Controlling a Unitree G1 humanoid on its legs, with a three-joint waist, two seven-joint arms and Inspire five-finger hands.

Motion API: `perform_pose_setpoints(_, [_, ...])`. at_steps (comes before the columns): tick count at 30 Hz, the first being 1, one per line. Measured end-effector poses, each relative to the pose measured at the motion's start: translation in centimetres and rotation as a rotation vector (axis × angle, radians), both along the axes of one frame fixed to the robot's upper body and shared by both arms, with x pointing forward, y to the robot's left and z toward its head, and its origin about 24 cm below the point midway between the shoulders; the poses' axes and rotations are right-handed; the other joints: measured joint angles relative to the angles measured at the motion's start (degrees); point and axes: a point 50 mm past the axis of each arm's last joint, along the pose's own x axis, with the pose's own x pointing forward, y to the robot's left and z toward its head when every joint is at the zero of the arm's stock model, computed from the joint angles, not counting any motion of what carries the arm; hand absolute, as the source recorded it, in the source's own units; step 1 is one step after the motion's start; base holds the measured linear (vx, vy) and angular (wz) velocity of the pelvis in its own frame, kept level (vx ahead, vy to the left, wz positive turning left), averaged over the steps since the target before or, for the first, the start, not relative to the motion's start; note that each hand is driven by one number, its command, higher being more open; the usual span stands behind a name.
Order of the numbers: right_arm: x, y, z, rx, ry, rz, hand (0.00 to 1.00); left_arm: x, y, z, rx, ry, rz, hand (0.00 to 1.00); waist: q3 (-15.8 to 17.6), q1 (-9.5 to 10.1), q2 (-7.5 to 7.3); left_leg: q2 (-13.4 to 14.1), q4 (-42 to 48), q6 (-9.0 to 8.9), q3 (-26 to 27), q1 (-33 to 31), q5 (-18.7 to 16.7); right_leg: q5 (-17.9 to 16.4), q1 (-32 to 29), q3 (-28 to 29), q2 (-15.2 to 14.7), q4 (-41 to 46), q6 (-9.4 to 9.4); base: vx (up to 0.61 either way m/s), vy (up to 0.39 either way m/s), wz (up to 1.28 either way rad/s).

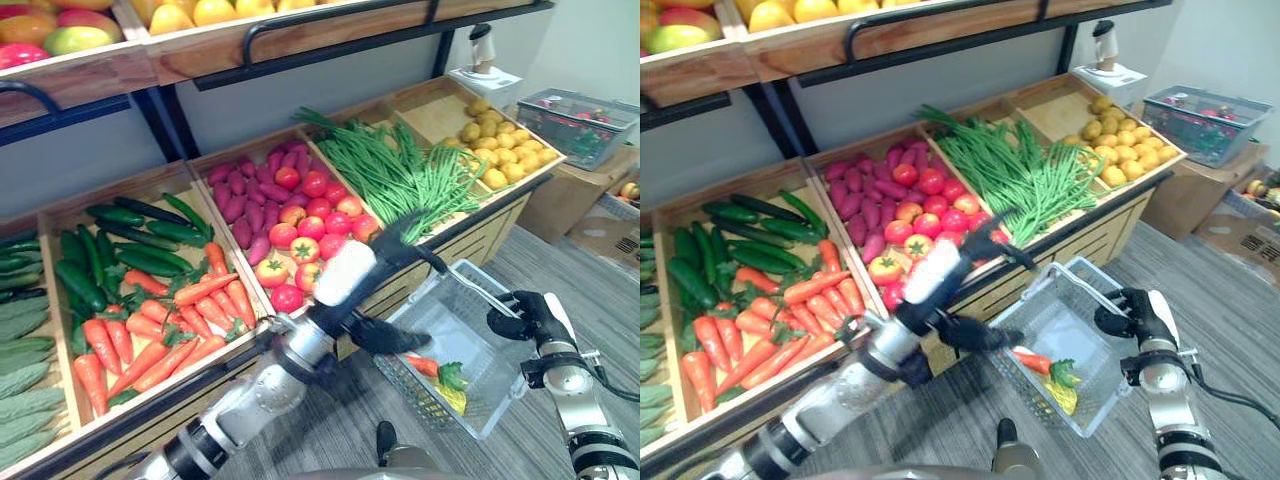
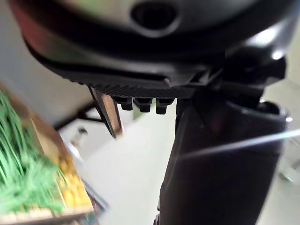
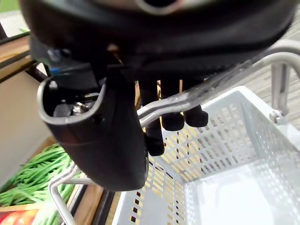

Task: Pick vegetable in the basket

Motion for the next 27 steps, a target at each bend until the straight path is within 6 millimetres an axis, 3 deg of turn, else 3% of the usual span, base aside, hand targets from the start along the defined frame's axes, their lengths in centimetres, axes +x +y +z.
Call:
perform_pose_setpoints(3, [-1.9, -1.7, -1.3, 0.045, 0.044, -0.119, 0.0, 0.9, 4.0, 0.0, -0.035, -0.008, 0.229, 1.0, 0.0, 1.24, 0.06, -0.4, -0.3, 0.53, -2.9, -1.5, 0.4, 0.8, 0.9, -1.4, -0.5, -1.8, 0.25, 0.0, -0.021, 0.44])
perform_pose_setpoints(6, [-4.3, -3.4, -2.6, 0.084, 0.086, -0.263, 0.0, 0.9, 9.3, -1.3, -0.058, 0.038, 0.516, 1.0, -0.1, 2.01, 0.08, -0.7, 0.0, 0.78, -6.5, -2.7, 0.6, 1.1, 2.2, -3.5, -1.0, -3.4, 0.24, 0.02, -0.015, 0.48])
perform_pose_setpoints(12, [-7.1, -4.4, -3.8, 0.13, 0.107, -0.405, 0.0, -1.1, 17.1, -3.7, -0.133, 0.083, 1.011, 1.0, -0.1, 2.45, 0.09, -1.4, 0.5, 1.59, -12.7, -6.2, 0.9, 1.1, 2.4, -7.2, -2.4, -4.4, 0.23, 0.01, -0.013, 0.39])
perform_pose_setpoints(14, [-8.3, -4.8, -4.2, 0.147, 0.109, -0.469, 0.0, -2.8, 19.4, -5.3, -0.173, 0.099, 1.203, 1.0, -0.1, 2.68, 0.15, -1.9, 0.5, 2.01, -14.6, -6.4, 0.8, 1.2, 3.7, -8.5, -2.9, -5.3, 0.37, 0.01, 0.007, 0.33])
perform_pose_setpoints(20, [-11.1, -5.1, -5.5, 0.198, 0.094, -0.645, 0.0, -6.5, 22.5, -9.0, -0.163, 0.187, 1.51, 1.0, -0.2, 4.19, 0.22, -2.3, 0.6, 2.46, -17.0, -6.4, 0.8, 1.2, 5.4, -10.1, -3.5, -5.9, 0.37, 0.0, 0.005, 0.21])
perform_pose_setpoints(27, [-14.4, -3.7, -7.5, 0.255, 0.141, -0.745, 0.0, -13.4, 25.3, -13.3, -0.162, 0.304, 1.975, 1.0, -1.8, 4.87, 0.61, -2.3, 0.4, 2.5, -19.6, -6.0, 0.8, 1.0, 8.1, -12.7, -3.6, -7.4, 0.61, 0.0, -0.006, 0.17])
